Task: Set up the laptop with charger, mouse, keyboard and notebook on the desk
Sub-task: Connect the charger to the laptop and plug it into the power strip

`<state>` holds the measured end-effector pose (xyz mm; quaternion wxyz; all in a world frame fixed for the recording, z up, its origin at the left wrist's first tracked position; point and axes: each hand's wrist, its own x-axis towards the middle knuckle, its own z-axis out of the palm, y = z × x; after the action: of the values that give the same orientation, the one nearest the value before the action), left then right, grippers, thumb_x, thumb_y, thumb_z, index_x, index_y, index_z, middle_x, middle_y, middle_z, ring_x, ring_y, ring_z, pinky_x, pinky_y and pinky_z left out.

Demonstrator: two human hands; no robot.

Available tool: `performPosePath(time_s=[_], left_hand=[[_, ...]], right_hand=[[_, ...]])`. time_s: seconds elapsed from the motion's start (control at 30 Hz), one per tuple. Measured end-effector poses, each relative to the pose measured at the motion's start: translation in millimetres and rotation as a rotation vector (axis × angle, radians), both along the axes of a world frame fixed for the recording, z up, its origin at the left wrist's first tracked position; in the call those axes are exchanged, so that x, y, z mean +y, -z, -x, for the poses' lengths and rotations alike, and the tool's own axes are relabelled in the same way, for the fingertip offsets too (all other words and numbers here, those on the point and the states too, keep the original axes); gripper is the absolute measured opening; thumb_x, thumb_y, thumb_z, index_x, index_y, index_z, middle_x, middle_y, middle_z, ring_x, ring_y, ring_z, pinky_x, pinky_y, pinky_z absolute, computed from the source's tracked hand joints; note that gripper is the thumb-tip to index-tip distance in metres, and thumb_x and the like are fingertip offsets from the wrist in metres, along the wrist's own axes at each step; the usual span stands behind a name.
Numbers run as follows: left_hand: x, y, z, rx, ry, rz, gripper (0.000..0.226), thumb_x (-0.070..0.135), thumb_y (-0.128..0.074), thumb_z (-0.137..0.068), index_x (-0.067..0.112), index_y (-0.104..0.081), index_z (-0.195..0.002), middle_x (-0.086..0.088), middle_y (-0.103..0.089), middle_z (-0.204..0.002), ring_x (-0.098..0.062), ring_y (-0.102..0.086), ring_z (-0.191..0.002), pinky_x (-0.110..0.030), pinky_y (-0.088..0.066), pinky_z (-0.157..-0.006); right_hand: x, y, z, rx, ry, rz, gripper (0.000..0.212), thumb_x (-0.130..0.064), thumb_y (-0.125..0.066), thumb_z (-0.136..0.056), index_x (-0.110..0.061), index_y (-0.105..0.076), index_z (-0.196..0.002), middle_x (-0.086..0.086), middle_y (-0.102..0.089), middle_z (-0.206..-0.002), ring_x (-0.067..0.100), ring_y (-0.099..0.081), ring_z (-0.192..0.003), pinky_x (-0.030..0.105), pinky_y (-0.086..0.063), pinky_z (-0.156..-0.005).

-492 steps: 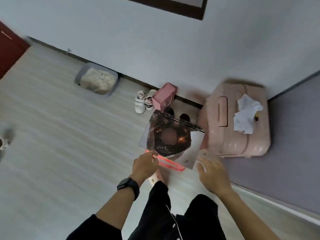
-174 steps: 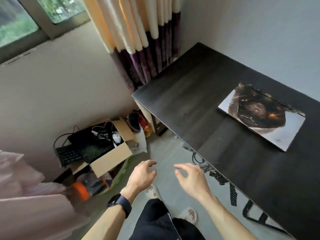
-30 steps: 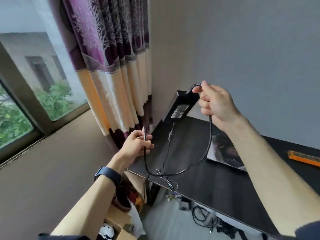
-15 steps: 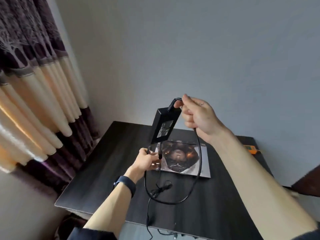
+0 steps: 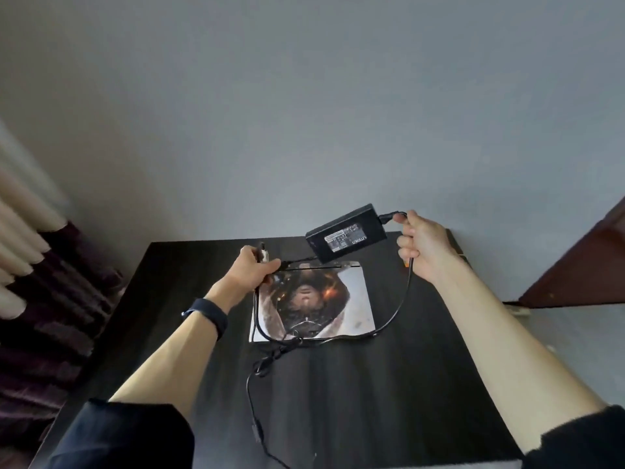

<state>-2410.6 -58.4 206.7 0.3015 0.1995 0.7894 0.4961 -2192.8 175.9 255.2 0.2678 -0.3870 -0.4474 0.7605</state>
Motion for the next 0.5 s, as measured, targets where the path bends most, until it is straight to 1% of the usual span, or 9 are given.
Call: performPosePath(time_s=[0.03, 0.1, 0.17, 0.23, 0.3, 0.4, 0.43, 0.5], left_hand=[[13, -1, 13, 0.008, 0.011, 0.017, 0.028, 0.011, -0.073, -0.088, 0.006, -0.046, -0.094, -0.009, -0.059, -0.066, -0.010, -0.056, -0.043, -0.022, -0.044, -0.041], [33, -2, 32, -0.002, 0.015, 0.030, 0.029, 0.005, -0.071, -0.088, 0.006, -0.043, -0.096, -0.009, -0.059, -0.070, -0.012, -0.056, -0.045, -0.024, -0.046, -0.043], [54, -3, 50, -0.010, 0.023, 0.044, 0.031, 0.000, -0.069, -0.088, 0.007, -0.040, -0.097, -0.009, -0.060, -0.079, -0.015, -0.056, -0.051, -0.024, -0.048, -0.047], [74, 0, 70, -0.001, 0.033, 0.048, 0.030, -0.004, -0.068, -0.087, 0.007, -0.041, -0.098, -0.011, -0.063, -0.090, -0.016, -0.058, -0.056, -0.021, -0.048, -0.047], [92, 7, 88, 0.021, 0.031, 0.053, 0.028, -0.007, -0.066, -0.087, 0.005, -0.044, -0.099, -0.015, -0.063, -0.097, -0.017, -0.058, -0.060, -0.019, -0.047, -0.047], [114, 21, 106, 0.055, 0.052, 0.114, 0.026, -0.007, -0.064, -0.087, 0.000, -0.047, -0.105, -0.017, -0.065, -0.101, -0.020, -0.060, -0.063, -0.021, -0.049, -0.051], [119, 25, 109, 0.074, 0.067, 0.148, 0.025, -0.005, -0.065, -0.087, 0.000, -0.047, -0.104, -0.016, -0.066, -0.101, -0.020, -0.061, -0.064, -0.023, -0.051, -0.054], [132, 36, 117, 0.125, 0.107, 0.215, 0.020, -0.001, -0.064, -0.085, 0.006, -0.048, -0.094, -0.014, -0.067, -0.095, -0.021, -0.062, -0.064, -0.029, -0.053, -0.060]], right_hand=[[12, 10, 6, -0.034, 0.020, 0.022, 0.034, -0.035, -0.040, -0.107, -0.013, -0.063, -0.096, -0.012, -0.034, -0.049, 0.004, -0.021, -0.038, 0.018, -0.016, -0.032], [32, 29, 18, -0.113, 0.035, 0.041, 0.034, -0.034, -0.041, -0.107, -0.012, -0.063, -0.096, -0.011, -0.033, -0.048, 0.003, -0.021, -0.036, 0.018, -0.016, -0.031], [51, 46, 33, -0.174, 0.034, 0.071, 0.034, -0.034, -0.041, -0.107, -0.011, -0.063, -0.096, -0.010, -0.033, -0.047, 0.003, -0.022, -0.034, 0.019, -0.016, -0.030], [68, 62, 46, -0.211, 0.038, 0.105, 0.034, -0.034, -0.041, -0.107, -0.011, -0.063, -0.096, -0.011, -0.033, -0.046, 0.003, -0.022, -0.031, 0.019, -0.016, -0.029], [84, 76, 57, -0.235, 0.037, 0.140, 0.034, -0.034, -0.042, -0.107, -0.010, -0.063, -0.096, -0.009, -0.031, -0.050, 0.003, -0.021, -0.031, 0.019, -0.016, -0.029], [105, 93, 65, -0.302, 0.018, 0.165, 0.034, -0.034, -0.042, -0.107, -0.009, -0.064, -0.097, -0.008, -0.028, -0.055, 0.004, -0.019, -0.033, 0.018, -0.016, -0.029], [109, 98, 65, -0.322, 0.005, 0.163, 0.035, -0.034, -0.042, -0.107, -0.009, -0.064, -0.098, -0.008, -0.028, -0.055, 0.004, -0.019, -0.033, 0.018, -0.016, -0.030], [118, 108, 70, -0.358, -0.013, 0.165, 0.035, -0.035, -0.043, -0.106, -0.008, -0.065, -0.101, -0.008, -0.029, -0.056, 0.004, -0.019, -0.035, 0.019, -0.016, -0.031]])
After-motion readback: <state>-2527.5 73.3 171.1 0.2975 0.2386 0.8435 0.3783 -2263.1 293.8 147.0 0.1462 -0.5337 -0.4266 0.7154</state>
